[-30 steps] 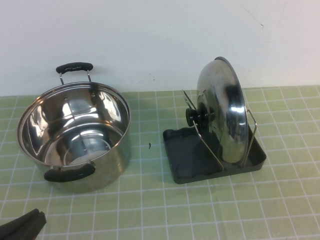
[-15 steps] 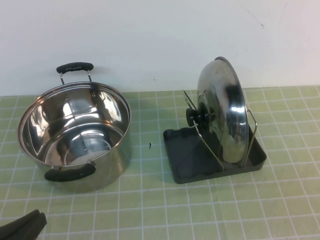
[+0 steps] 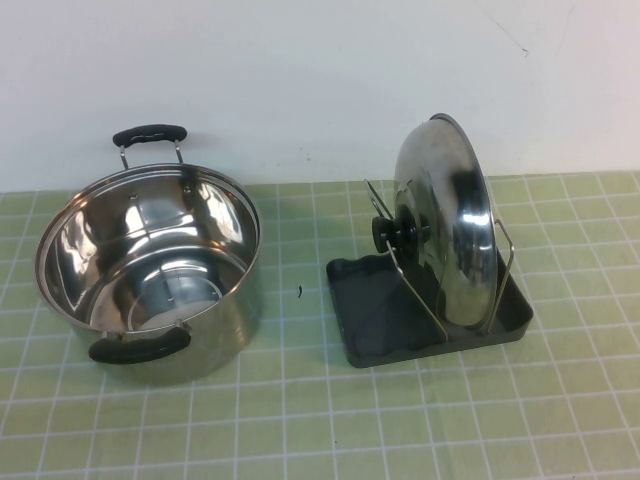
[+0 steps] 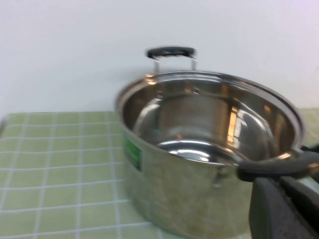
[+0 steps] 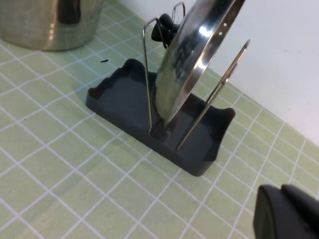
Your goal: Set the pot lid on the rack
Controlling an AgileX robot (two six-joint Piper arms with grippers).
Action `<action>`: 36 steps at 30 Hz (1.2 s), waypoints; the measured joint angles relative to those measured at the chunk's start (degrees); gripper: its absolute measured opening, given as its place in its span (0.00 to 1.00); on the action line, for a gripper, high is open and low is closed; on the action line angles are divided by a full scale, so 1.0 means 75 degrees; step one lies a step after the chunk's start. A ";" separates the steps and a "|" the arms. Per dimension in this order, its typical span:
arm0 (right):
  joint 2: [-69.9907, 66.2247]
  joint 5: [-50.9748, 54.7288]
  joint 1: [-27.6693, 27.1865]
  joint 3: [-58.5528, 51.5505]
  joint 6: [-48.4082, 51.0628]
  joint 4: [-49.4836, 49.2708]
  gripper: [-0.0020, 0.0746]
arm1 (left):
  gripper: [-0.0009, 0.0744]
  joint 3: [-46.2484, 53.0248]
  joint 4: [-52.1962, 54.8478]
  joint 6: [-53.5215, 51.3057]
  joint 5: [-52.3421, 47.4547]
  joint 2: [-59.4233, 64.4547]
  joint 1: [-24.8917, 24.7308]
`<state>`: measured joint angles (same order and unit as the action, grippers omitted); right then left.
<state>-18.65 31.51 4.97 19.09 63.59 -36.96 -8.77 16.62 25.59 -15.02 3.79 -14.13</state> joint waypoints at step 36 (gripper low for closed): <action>0.0000 0.0000 0.0000 0.0000 0.0000 0.0000 0.02 | 0.01 0.1251 -0.2217 -0.1743 -0.0537 -0.0612 0.1736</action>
<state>-18.65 31.51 4.97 19.09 63.59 -36.96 0.61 0.00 12.52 -19.05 -0.80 -1.12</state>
